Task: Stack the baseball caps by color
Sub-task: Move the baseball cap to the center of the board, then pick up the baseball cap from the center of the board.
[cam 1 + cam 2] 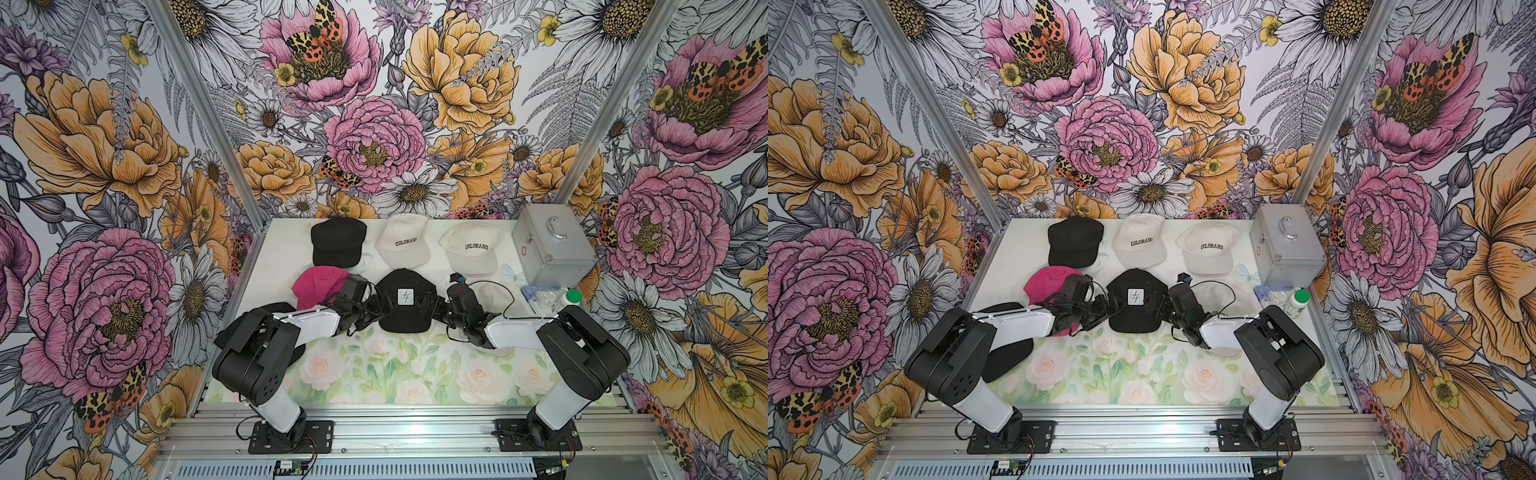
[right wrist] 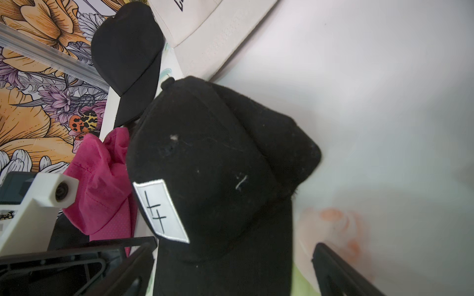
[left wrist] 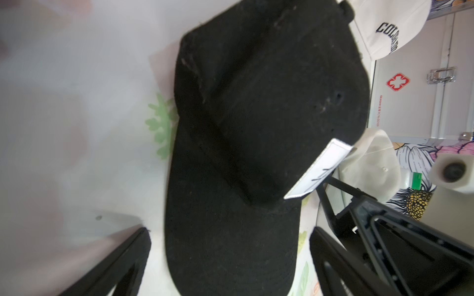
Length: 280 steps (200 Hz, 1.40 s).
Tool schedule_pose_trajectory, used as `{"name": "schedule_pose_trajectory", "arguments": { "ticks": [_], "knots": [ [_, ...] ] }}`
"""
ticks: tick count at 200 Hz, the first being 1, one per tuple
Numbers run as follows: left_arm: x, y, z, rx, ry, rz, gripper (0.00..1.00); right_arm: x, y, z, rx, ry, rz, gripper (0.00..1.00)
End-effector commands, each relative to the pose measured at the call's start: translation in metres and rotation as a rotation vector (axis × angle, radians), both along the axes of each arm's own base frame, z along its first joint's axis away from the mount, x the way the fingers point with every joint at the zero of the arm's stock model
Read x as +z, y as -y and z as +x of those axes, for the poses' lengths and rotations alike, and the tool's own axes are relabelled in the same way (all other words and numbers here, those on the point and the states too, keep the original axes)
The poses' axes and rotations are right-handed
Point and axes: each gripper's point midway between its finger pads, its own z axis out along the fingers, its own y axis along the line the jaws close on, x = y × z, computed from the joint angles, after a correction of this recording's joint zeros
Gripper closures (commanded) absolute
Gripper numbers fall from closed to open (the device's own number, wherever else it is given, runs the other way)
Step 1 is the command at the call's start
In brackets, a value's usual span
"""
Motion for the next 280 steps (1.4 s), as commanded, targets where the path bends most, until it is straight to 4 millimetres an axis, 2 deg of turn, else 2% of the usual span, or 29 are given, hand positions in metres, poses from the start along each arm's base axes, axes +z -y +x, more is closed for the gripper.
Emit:
{"name": "schedule_pose_trajectory", "arguments": {
  "ticks": [1, 28, 58, 94, 124, 161, 183, 204, 231, 251, 268, 271, 280],
  "knots": [
    [0.015, -0.013, -0.002, -0.007, 0.025, 0.065, 0.01, 0.019, 0.010, 0.000, -0.011, 0.065, -0.035, 0.01],
    [0.040, -0.019, -0.003, 0.010, 0.076, 0.088, 0.01, 0.042, 0.017, 0.005, -0.031, 0.142, -0.051, 0.01],
    [0.066, -0.032, 0.006, 0.091, 0.144, 0.102, 0.01, 0.061, 0.024, 0.014, -0.034, 0.234, -0.114, 0.01],
    [0.099, -0.075, 0.027, 0.296, 0.234, 0.168, 0.01, 0.092, 0.031, 0.026, -0.002, 0.399, -0.268, 0.01],
    [0.111, -0.108, 0.043, 0.417, 0.227, 0.134, 0.01, 0.115, 0.035, 0.032, 0.001, 0.489, -0.329, 0.01],
    [0.138, -0.150, 0.065, 0.463, 0.314, 0.186, 0.01, 0.120, 0.037, 0.028, 0.012, 0.516, -0.339, 0.01],
    [0.153, -0.161, 0.086, 0.378, 0.368, 0.221, 0.01, 0.116, 0.041, 0.025, 0.007, 0.509, -0.342, 0.01],
    [0.153, -0.175, 0.112, 0.319, 0.372, 0.291, 0.01, 0.114, 0.044, 0.025, -0.002, 0.501, -0.343, 0.01],
    [0.145, -0.206, 0.147, 0.367, 0.353, 0.383, 0.01, 0.114, 0.047, 0.029, -0.023, 0.487, -0.337, 0.01],
    [0.141, -0.213, 0.174, 0.347, 0.358, 0.433, 0.01, 0.116, 0.047, 0.031, -0.028, 0.478, -0.333, 0.01],
    [0.135, -0.218, 0.199, 0.331, 0.339, 0.343, 0.01, 0.118, 0.047, 0.032, -0.032, 0.472, -0.331, 0.01],
    [0.121, -0.220, 0.204, 0.330, 0.308, 0.316, 0.01, 0.118, 0.047, 0.032, -0.032, 0.471, -0.331, 0.01],
    [0.113, -0.224, 0.216, 0.332, 0.280, 0.225, 0.01, 0.118, 0.047, 0.032, -0.031, 0.467, -0.332, 0.01]
  ]
}}
